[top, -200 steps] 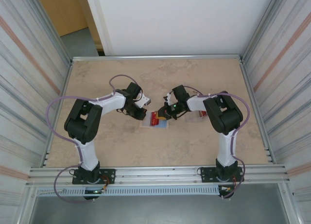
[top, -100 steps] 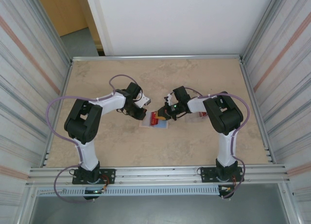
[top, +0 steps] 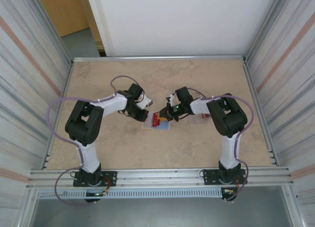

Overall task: Put the credit cards into the card holder
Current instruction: Insert the credit card into the card slot.

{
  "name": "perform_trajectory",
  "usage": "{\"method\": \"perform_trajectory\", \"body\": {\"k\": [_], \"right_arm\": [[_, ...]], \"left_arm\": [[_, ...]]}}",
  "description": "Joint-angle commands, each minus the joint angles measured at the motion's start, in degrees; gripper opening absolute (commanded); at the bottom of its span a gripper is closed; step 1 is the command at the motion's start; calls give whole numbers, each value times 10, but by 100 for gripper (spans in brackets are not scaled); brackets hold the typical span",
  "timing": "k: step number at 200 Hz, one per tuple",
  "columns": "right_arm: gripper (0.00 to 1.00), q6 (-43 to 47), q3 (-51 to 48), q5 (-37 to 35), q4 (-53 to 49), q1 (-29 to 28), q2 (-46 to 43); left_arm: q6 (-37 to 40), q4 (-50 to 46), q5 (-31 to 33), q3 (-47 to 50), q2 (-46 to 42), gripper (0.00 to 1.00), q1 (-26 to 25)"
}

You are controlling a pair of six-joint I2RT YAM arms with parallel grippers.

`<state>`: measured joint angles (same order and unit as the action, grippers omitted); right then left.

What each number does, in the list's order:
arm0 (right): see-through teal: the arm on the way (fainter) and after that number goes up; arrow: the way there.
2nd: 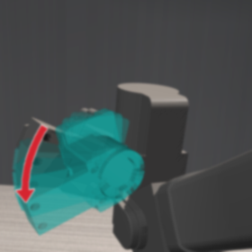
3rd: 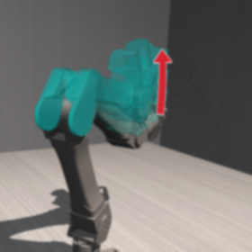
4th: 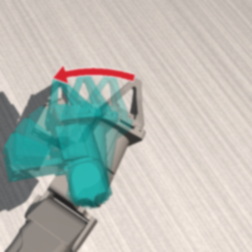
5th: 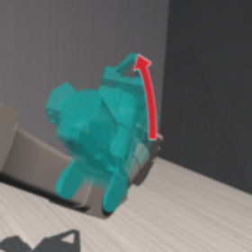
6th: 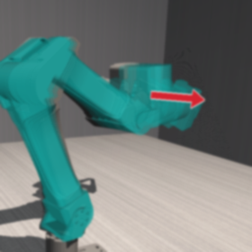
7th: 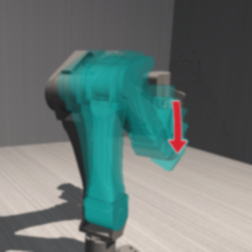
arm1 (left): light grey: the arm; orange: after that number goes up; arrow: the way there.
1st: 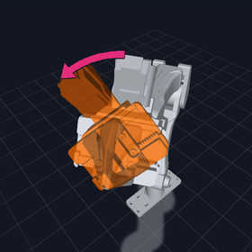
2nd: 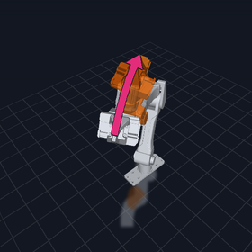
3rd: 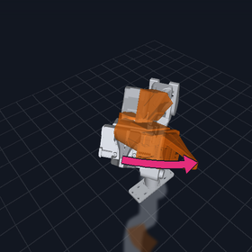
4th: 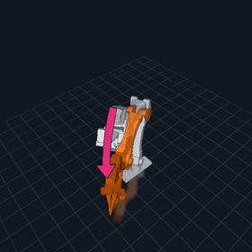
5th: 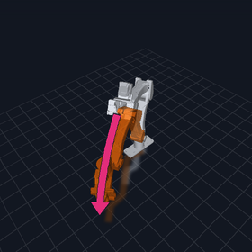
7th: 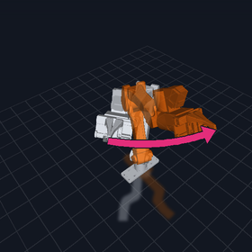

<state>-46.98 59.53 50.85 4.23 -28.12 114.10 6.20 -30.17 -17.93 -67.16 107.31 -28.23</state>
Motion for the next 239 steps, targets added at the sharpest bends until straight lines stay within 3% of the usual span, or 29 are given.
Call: {"method": "perform_trajectory", "body": {"k": [1,124,239], "right_arm": [[0,-3,7,1,6,-4,-23],[0,10,8,-4,-12,-7,-25],[0,57,42,-83,-87,-35,13]], "left_arm": [[1,-10,-9,10,-3,0,-5],[1,-10,-9,10,-4,0,-5],[2,-9,-10,12,-7,0,-6]]}}
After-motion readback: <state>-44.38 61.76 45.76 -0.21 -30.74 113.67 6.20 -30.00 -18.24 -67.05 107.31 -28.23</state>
